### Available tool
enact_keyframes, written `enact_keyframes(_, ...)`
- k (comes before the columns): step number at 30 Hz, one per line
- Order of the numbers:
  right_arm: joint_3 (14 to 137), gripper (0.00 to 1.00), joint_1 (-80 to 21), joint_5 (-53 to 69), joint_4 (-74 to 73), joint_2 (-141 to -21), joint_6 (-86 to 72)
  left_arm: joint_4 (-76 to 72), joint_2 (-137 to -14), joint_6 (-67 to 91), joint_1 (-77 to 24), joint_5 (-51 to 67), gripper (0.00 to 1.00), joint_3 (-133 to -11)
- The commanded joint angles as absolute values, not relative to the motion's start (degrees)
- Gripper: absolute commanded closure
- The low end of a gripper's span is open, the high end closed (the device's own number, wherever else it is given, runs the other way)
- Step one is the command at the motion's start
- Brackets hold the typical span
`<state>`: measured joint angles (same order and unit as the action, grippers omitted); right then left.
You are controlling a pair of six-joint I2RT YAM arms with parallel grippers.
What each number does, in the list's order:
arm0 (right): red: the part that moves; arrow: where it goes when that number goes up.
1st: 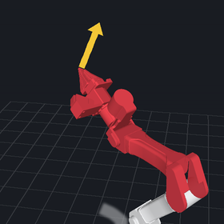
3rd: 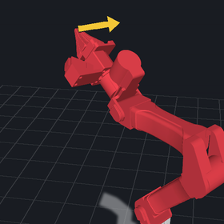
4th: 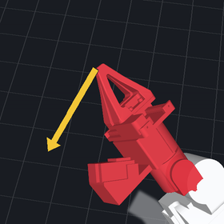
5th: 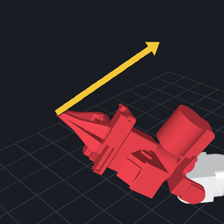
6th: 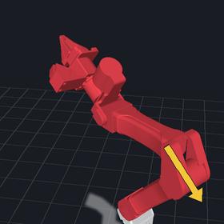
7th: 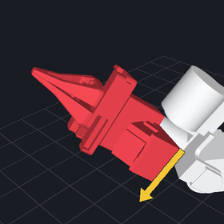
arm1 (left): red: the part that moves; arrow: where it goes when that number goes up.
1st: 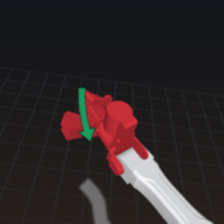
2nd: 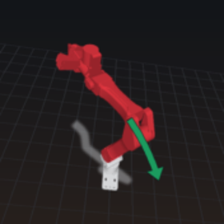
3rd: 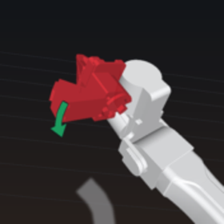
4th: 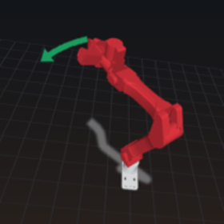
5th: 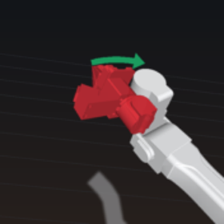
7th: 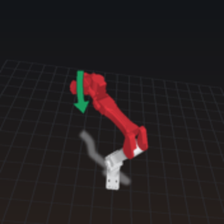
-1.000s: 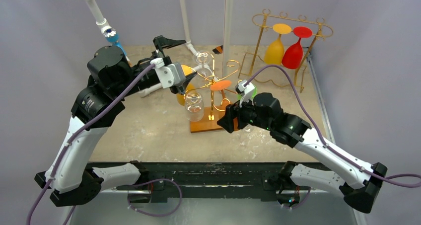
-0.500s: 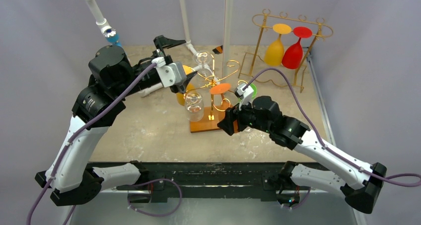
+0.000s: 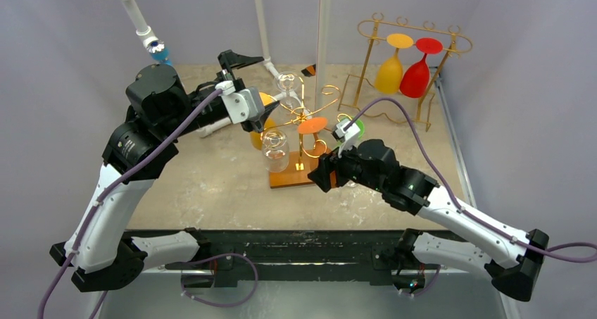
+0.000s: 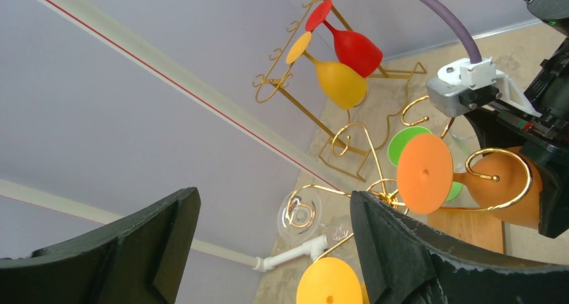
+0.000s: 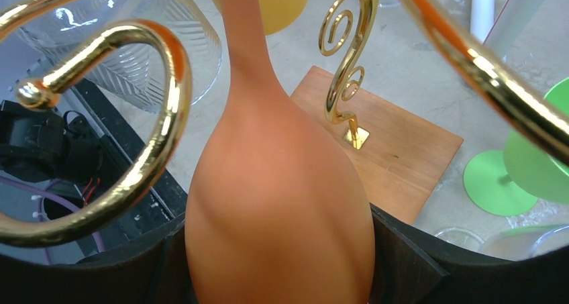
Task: Place the wine glass upside down on the wine glass rack
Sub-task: Turn the wine glass upside down at the wine rack.
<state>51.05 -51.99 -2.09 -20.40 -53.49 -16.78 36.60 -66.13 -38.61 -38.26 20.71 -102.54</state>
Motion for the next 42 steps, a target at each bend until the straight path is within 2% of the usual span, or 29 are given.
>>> enact_keyframes(1,50.32,0.67,-53.62,-5.96,-16.49,-53.39,-15.8,36.13,-66.01,-38.31,-38.15,19.4,0.12,-103.89)
enact_keyframes(12,49.07,0.69,-57.49,-11.24,-14.71,-52.66,-16.37,35.8,-65.57,-39.08,-38.13,18.6,0.12,-102.93)
enact_keyframes(42,44.23,0.72,-61.12,-12.31,-12.89,-48.25,-17.23,35.3,-65.64,-38.72,-38.14,18.9,0.13,-102.79)
